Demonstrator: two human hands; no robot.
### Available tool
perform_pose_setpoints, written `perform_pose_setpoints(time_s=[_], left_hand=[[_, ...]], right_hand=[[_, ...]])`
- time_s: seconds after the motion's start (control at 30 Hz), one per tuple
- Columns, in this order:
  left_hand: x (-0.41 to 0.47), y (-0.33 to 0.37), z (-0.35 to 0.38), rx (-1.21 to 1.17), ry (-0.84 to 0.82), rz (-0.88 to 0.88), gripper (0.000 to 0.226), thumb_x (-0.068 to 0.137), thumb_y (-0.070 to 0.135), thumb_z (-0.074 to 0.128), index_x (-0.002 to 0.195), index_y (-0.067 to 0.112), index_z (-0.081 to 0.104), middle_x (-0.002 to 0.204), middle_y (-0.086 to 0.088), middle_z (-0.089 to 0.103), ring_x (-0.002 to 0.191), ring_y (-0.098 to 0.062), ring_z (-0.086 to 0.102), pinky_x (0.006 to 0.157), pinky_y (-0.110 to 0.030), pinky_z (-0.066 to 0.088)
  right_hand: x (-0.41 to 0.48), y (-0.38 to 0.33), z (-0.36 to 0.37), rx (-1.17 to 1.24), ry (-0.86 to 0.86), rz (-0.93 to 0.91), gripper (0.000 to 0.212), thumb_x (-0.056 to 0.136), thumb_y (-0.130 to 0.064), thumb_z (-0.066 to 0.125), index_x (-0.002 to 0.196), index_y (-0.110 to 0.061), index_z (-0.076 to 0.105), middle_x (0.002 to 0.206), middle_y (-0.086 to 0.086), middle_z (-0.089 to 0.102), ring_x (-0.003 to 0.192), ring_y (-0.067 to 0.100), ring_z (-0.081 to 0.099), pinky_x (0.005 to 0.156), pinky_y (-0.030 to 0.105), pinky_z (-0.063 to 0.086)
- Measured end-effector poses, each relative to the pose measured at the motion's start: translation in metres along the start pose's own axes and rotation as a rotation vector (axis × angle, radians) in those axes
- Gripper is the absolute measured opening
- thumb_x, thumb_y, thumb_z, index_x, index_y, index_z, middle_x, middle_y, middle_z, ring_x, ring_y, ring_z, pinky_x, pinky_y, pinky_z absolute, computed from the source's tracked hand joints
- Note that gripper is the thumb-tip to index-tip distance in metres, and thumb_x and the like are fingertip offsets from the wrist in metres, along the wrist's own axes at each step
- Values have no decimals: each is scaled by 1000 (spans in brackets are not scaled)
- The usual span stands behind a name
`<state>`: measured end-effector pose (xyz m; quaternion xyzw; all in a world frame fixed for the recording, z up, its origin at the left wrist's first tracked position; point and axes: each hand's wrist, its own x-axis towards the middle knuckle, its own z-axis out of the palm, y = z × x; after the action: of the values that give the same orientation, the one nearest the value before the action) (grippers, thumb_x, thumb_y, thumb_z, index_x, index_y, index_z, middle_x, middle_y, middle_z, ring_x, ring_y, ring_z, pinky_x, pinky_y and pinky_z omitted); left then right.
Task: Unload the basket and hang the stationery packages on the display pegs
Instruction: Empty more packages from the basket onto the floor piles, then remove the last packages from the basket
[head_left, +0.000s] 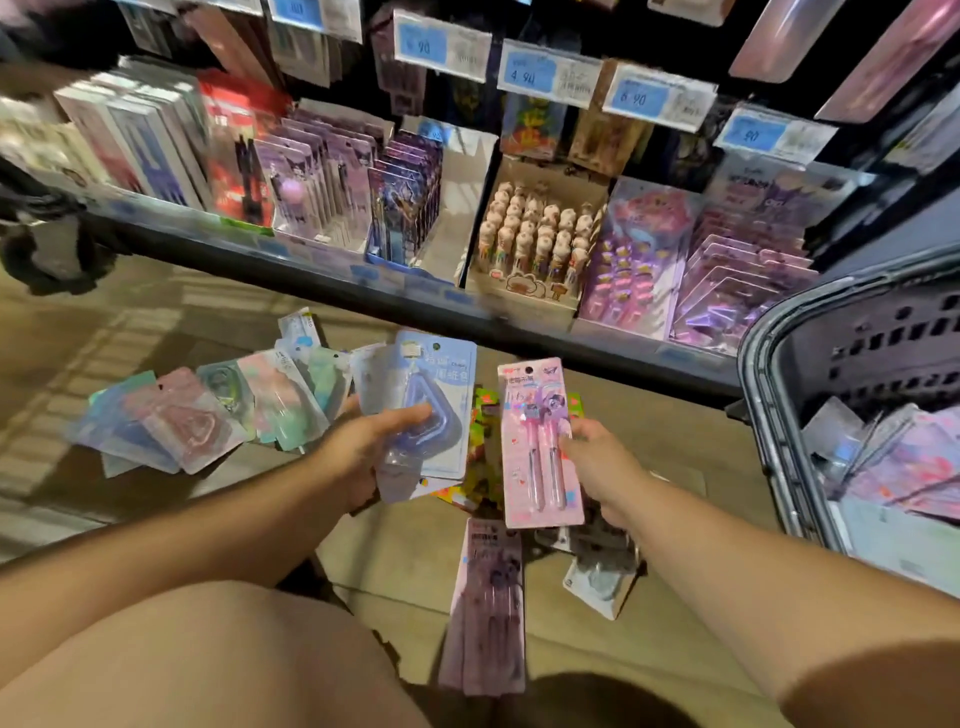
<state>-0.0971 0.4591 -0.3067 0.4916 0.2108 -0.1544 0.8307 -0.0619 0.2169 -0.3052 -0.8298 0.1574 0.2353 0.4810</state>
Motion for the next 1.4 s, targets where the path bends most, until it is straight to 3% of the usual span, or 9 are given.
perform_pose_setpoints(time_s=[0.2,0.33,0.5,0.67,0.77,0.9,1.0,1.2,1.4], left_hand=[[-4,-18,-1,41,14,-62,18,60,17,80,73,26,73,85,-9,48,72,-15,43,68,-28,30],[-5,-21,-2,82,-9,-95,53,64,15,80,112,5,58,85,-16,44,64,-16,41,59,-27,29],[-4,-22,1,108,-36,-138,46,60,20,85,98,10,61,80,-13,40,63,-13,38,59,-26,25],[-3,-22,9,127,-112,-175,59,56,27,87,102,15,52,74,-10,23,51,-9,22,51,-26,13],[-2,-20,16,166,-134,-98,56,63,17,84,109,4,55,72,-13,48,45,-17,42,44,-20,33],[-2,-18,19,148,-108,-4,68,70,19,79,132,7,54,117,-16,70,105,-35,68,89,-43,55],[-3,-13,20,133,-78,-79,50,93,37,63,138,21,48,123,-10,68,110,-34,66,96,-53,51],[-5,0,27,7,-93,-131,63,100,63,14,132,29,56,125,-7,68,115,-31,64,101,-56,44],[-9,11,34,-33,-90,-105,48,102,52,31,123,26,66,125,-11,67,114,-35,64,103,-60,43]], right_hand=[[-10,53,17,-145,-83,129,14,98,-13,48,109,-17,56,106,9,65,99,27,62,73,30,45],[-12,67,25,-195,-148,204,12,97,-14,49,103,-20,58,99,10,65,87,24,60,69,31,42],[-16,48,25,-272,-69,162,15,101,-20,45,116,-18,47,102,9,57,89,24,51,70,27,38],[-30,-3,32,175,-195,47,27,101,-41,45,122,-24,48,106,-5,53,108,19,52,91,34,48],[-32,-20,43,203,-275,2,31,96,-41,56,120,-23,50,110,-10,59,106,15,57,88,35,49],[-26,-26,47,246,-237,-61,36,91,-22,67,124,-20,52,113,1,68,96,16,67,66,26,51],[-23,-31,41,270,-243,-89,32,91,-20,68,120,-20,54,111,1,69,90,13,69,56,17,48],[-22,-38,36,383,-181,-87,35,88,-18,70,119,-19,54,114,6,69,103,23,67,97,48,51],[-21,-44,29,432,-147,-86,17,90,-15,67,105,-20,59,109,8,70,98,24,67,96,50,50]])
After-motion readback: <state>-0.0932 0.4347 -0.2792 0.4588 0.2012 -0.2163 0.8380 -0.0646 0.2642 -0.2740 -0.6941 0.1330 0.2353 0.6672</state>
